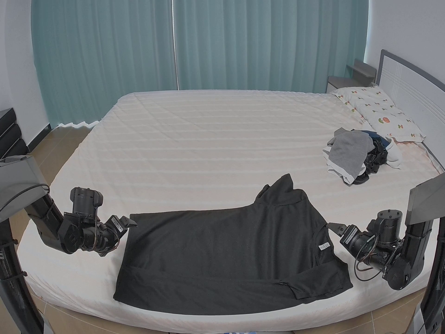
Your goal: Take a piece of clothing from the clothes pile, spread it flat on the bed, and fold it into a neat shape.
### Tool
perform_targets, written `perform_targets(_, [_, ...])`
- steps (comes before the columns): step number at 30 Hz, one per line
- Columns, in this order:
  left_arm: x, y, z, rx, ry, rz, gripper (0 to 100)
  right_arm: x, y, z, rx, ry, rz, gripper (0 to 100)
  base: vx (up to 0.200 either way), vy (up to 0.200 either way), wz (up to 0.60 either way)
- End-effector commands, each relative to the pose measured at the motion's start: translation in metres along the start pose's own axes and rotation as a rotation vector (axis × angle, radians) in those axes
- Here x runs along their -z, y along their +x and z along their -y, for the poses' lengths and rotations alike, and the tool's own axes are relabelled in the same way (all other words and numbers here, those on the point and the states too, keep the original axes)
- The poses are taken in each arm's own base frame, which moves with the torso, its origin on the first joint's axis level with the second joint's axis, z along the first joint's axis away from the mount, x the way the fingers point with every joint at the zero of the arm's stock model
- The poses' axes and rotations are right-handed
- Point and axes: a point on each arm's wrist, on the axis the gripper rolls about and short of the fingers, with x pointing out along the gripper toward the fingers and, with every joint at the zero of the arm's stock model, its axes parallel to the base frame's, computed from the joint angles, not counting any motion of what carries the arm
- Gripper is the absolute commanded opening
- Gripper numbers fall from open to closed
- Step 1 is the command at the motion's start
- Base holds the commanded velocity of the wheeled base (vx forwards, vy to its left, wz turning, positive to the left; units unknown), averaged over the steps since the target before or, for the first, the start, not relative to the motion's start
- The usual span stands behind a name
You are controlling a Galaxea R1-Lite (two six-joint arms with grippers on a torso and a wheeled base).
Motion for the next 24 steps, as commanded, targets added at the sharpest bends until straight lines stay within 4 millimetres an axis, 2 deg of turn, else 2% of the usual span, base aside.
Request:
perform_targets(1, [-0.011, 0.003, 0.012, 0.036, 0.005, 0.037, 100, 0.000, 0.000, -0.001, -0.003, -0.001, -0.001, 100, 0.000, 0.000, 0.00])
perform_targets(6, [-0.021, 0.026, 0.021, 0.039, 0.010, 0.079, 100, 0.002, -0.001, 0.000, 0.000, -0.003, -0.008, 100, 0.000, 0.000, 0.00])
perform_targets(13, [-0.036, 0.047, 0.040, 0.078, 0.057, 0.135, 100, 0.003, -0.001, -0.001, -0.001, -0.003, -0.011, 100, 0.000, 0.000, 0.00])
perform_targets(15, [-0.043, 0.071, 0.046, 0.082, 0.084, 0.162, 100, 0.004, 0.000, 0.000, 0.001, -0.005, -0.018, 100, 0.000, 0.000, 0.00])
perform_targets(17, [-0.045, 0.079, 0.046, 0.081, 0.084, 0.168, 100, 0.004, 0.000, -0.001, -0.001, -0.005, -0.018, 100, 0.000, 0.000, 0.00])
perform_targets(20, [-0.048, 0.107, 0.045, 0.081, 0.085, 0.181, 100, 0.005, -0.002, -0.004, -0.012, -0.010, -0.019, 100, 0.000, 0.000, 0.00])
perform_targets(24, [-0.050, 0.114, 0.045, 0.045, 0.095, 0.227, 100, 0.007, -0.003, -0.003, -0.005, -0.012, -0.027, 100, 0.000, 0.000, 0.00])
